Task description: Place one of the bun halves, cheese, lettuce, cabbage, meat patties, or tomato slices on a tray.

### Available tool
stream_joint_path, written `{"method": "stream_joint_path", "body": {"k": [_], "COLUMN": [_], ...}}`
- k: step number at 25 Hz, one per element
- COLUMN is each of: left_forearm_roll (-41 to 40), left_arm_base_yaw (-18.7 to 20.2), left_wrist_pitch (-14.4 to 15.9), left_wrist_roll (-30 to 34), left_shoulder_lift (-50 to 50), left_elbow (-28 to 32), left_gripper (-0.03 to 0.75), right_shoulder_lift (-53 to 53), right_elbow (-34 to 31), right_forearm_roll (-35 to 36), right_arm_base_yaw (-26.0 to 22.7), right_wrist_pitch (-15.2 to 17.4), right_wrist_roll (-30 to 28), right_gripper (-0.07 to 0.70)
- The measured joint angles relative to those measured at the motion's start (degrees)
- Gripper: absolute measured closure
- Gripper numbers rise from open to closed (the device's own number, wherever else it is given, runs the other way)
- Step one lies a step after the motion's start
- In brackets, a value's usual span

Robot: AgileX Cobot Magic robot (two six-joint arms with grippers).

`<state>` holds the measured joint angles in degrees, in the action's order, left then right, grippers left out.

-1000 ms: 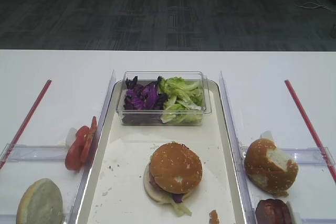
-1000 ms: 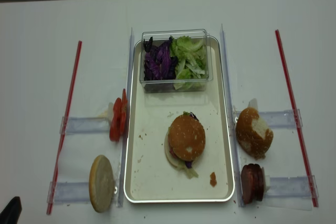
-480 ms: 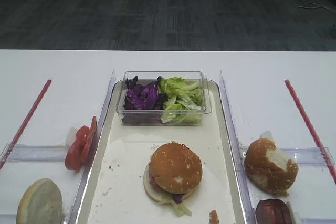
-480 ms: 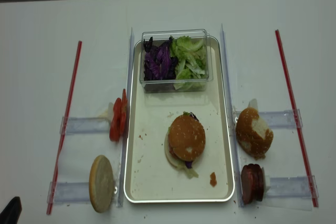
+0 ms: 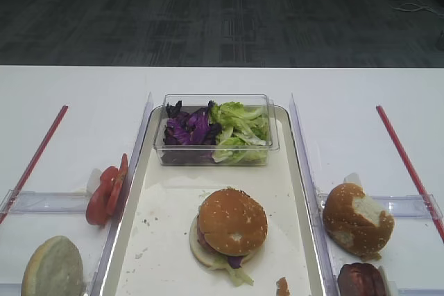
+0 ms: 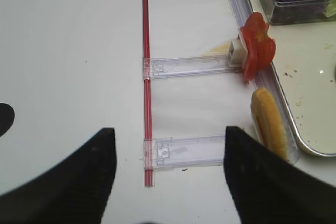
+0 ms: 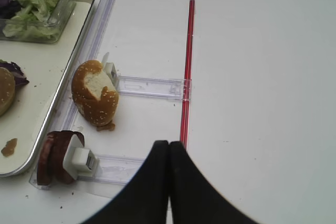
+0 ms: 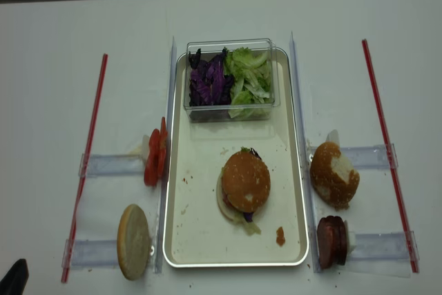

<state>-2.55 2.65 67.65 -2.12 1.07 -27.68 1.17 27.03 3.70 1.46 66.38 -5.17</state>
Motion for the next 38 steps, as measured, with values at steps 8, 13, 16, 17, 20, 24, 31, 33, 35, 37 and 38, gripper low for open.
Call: {"method": "stream_joint_path", "body": {"k": [8, 13, 16, 17, 20, 24, 31, 33, 35, 37, 38], "left_forearm_roll": [0.0, 0.0, 0.0, 0.0, 0.0, 0.0, 0.0, 0.0, 0.0, 0.0, 0.0], "left_arm_base_yaw": [0.0, 0.0, 0.0, 0.0, 0.0, 0.0, 0.0, 0.0, 0.0, 0.0, 0.0], "left_wrist_pitch": [0.0, 0.0, 0.0, 0.0, 0.0, 0.0, 0.0, 0.0, 0.0, 0.0, 0.0], "left_wrist_roll": [0.0, 0.0, 0.0, 0.0, 0.0, 0.0, 0.0, 0.0, 0.0, 0.0, 0.0], "left_shoulder_lift": [0.0, 0.0, 0.0, 0.0, 0.0, 0.0, 0.0, 0.0, 0.0, 0.0, 0.0], "left_elbow": [0.0, 0.0, 0.0, 0.0, 0.0, 0.0, 0.0, 0.0, 0.0, 0.0, 0.0], "left_gripper": [0.293, 0.293, 0.293, 0.293, 0.293, 0.293, 0.293, 0.293, 0.293, 0.293, 0.293], "right_shoulder_lift": [0.0, 0.0, 0.0, 0.0, 0.0, 0.0, 0.0, 0.0, 0.0, 0.0, 0.0], "right_elbow": [0.0, 0.0, 0.0, 0.0, 0.0, 0.0, 0.0, 0.0, 0.0, 0.0, 0.0], "right_forearm_roll": [0.0, 0.0, 0.0, 0.0, 0.0, 0.0, 0.0, 0.0, 0.0, 0.0, 0.0], "right_arm_base_yaw": [0.0, 0.0, 0.0, 0.0, 0.0, 0.0, 0.0, 0.0, 0.0, 0.0, 0.0], "right_wrist_pitch": [0.0, 0.0, 0.0, 0.0, 0.0, 0.0, 0.0, 0.0, 0.0, 0.0, 0.0], "right_wrist_roll": [0.0, 0.0, 0.0, 0.0, 0.0, 0.0, 0.0, 0.0, 0.0, 0.0, 0.0], "right_gripper": [0.607, 0.607, 0.607, 0.607, 0.607, 0.607, 0.608, 0.608, 0.608, 0.608, 0.608]}}
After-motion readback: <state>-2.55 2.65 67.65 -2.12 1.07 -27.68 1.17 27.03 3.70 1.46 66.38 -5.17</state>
